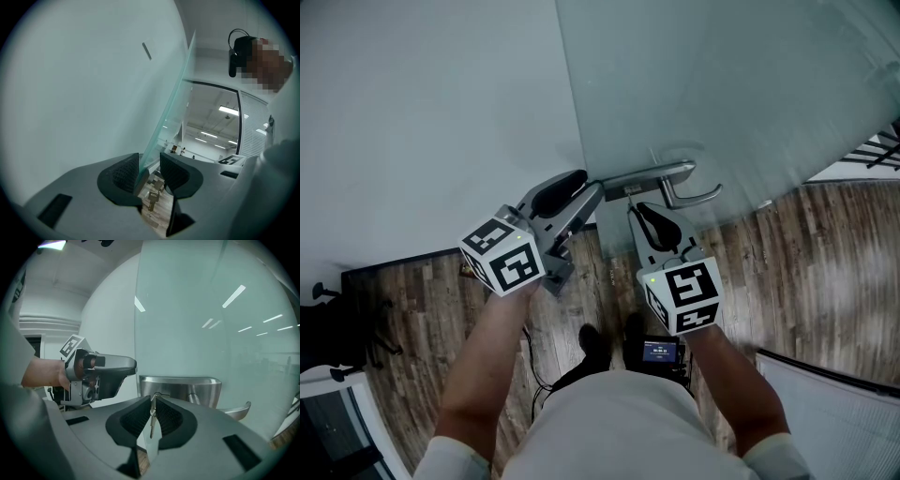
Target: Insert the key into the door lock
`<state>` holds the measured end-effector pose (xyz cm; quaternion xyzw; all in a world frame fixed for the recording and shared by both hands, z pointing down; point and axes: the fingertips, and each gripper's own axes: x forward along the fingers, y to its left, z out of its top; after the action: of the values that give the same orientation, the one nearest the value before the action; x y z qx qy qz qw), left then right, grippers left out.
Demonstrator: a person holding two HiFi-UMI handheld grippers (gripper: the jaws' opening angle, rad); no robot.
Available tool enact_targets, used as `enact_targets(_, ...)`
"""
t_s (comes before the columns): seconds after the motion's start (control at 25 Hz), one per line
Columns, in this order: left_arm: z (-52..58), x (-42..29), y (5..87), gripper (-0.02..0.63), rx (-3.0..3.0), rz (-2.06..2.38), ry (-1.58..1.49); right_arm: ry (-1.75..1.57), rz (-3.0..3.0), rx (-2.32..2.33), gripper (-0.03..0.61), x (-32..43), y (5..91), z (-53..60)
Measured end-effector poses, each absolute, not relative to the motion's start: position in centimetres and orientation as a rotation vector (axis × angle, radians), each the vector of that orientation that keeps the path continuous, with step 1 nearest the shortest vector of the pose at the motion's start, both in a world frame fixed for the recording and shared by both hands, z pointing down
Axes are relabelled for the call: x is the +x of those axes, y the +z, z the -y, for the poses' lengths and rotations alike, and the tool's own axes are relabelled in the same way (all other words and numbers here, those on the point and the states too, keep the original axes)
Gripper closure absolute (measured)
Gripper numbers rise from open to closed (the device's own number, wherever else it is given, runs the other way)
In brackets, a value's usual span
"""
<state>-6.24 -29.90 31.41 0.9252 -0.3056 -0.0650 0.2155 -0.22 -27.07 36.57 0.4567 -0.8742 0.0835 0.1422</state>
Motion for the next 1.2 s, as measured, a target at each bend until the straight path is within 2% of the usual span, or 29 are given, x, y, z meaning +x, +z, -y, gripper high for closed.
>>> enact_targets(0.84,27.0,-6.4,30.0,0.483,2.571,0.897,-0.194,0.229,2.537,1.362,0.56,1.9,34.6,26.4)
enact_targets(1.2,24.6,-6.2,28.2,0.586,2.636,0.91,-0.19,0.229,2.542,1.389,0.561,2.5,32.7,26.0)
